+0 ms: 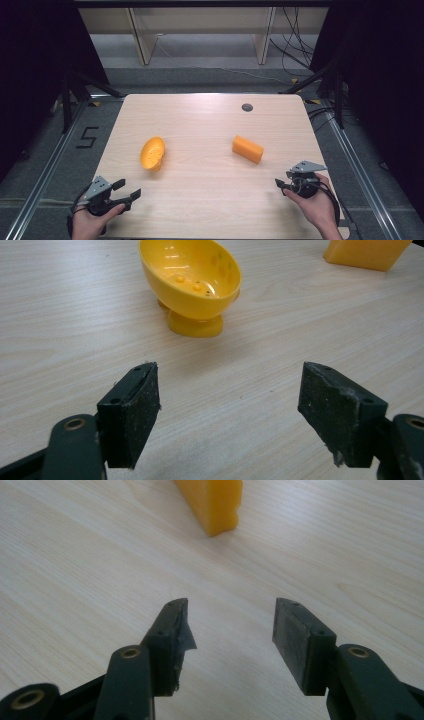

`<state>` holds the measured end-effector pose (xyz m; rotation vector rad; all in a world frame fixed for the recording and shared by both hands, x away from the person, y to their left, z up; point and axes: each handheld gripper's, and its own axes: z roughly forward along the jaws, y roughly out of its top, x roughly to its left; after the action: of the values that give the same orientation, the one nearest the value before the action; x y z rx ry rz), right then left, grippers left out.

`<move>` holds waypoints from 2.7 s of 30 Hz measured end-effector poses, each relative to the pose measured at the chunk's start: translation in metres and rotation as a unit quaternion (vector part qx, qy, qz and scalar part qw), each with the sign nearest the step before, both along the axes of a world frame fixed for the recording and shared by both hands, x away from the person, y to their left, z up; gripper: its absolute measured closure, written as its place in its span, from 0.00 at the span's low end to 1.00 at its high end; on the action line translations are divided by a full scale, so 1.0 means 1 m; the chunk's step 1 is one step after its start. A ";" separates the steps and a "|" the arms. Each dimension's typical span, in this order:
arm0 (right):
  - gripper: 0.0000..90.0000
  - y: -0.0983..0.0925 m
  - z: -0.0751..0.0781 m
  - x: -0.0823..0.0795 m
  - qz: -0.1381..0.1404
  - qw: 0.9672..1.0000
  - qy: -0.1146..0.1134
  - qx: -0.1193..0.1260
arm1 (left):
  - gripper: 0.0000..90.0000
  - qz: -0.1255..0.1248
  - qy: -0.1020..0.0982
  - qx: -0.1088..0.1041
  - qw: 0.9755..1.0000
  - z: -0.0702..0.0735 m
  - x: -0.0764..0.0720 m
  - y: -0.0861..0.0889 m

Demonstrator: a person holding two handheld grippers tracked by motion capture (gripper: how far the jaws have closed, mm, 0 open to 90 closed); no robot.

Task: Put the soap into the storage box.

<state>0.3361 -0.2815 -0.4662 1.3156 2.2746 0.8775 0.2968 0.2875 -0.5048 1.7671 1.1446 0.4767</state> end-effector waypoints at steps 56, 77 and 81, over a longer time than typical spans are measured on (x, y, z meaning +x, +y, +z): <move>0.69 0.072 -0.020 0.127 0.165 0.985 0.018 -0.046 | 0.27 -0.005 0.006 -0.005 1.000 -0.003 0.001 0.001; 0.69 0.095 0.029 0.049 0.340 0.940 0.000 -0.004 | 0.22 -0.203 -0.059 0.033 0.977 0.028 0.023 -0.072; 0.69 0.107 0.032 0.031 0.377 0.926 -0.001 -0.004 | 0.22 -0.270 -0.057 0.015 0.961 0.037 0.030 -0.102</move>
<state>0.3669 -0.1744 -0.4338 0.3844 2.8050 1.0780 0.3267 0.1855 -0.4676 1.9535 0.5381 0.2592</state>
